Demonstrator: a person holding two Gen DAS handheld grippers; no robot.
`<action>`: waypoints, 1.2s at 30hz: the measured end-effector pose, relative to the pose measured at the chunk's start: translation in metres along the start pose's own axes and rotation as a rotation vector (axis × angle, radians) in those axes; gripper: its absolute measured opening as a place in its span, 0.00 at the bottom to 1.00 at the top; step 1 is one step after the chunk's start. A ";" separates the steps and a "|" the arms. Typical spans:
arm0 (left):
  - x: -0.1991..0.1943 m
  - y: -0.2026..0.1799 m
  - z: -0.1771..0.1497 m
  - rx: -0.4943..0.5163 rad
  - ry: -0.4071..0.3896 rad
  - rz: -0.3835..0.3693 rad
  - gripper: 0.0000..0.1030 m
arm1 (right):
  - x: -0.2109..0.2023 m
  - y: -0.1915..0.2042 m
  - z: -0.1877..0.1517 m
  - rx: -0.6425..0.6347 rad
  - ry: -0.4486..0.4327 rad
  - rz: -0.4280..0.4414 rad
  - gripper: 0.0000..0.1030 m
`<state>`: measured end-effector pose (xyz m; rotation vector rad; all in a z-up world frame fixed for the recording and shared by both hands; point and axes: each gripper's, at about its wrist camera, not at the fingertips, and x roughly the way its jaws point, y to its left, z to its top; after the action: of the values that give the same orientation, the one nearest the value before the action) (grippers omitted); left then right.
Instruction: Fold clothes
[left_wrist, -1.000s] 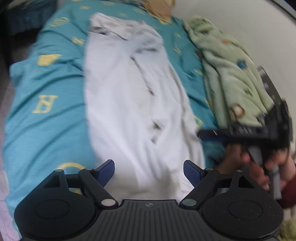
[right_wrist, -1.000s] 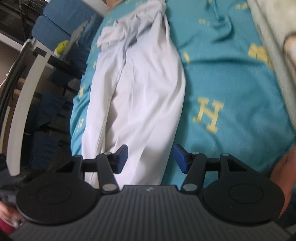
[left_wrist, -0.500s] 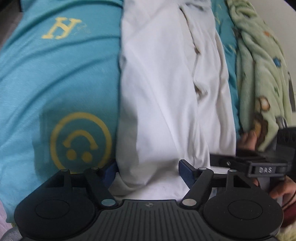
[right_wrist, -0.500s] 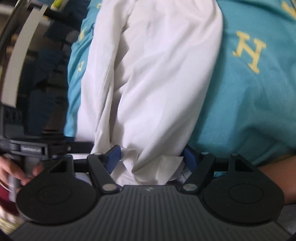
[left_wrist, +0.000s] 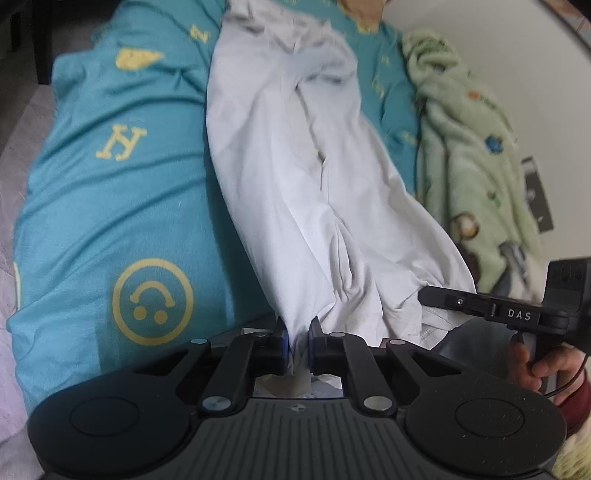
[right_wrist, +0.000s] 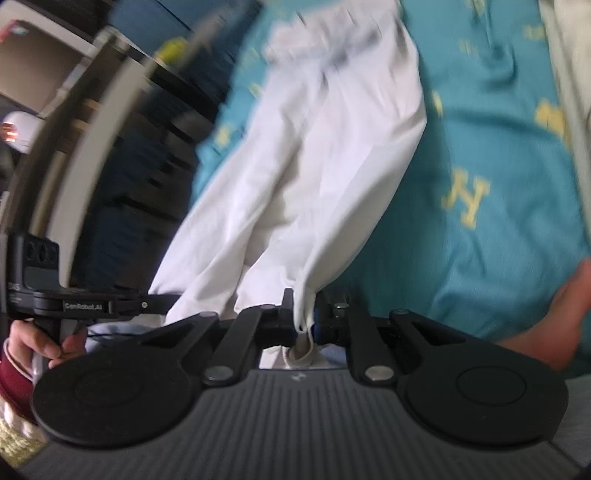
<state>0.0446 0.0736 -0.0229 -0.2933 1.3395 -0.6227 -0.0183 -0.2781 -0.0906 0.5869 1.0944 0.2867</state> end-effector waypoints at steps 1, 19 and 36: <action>-0.010 -0.006 -0.001 -0.010 -0.029 -0.009 0.10 | -0.011 0.001 0.002 -0.010 -0.028 0.010 0.10; -0.065 -0.075 -0.120 0.054 -0.151 -0.070 0.07 | -0.098 -0.011 -0.061 -0.007 -0.177 0.062 0.10; -0.071 -0.064 -0.084 -0.003 -0.328 -0.095 0.06 | -0.103 0.018 -0.018 -0.042 -0.334 0.013 0.10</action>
<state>-0.0592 0.0761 0.0504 -0.4441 1.0159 -0.6221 -0.0786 -0.3087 -0.0094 0.5803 0.7611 0.2129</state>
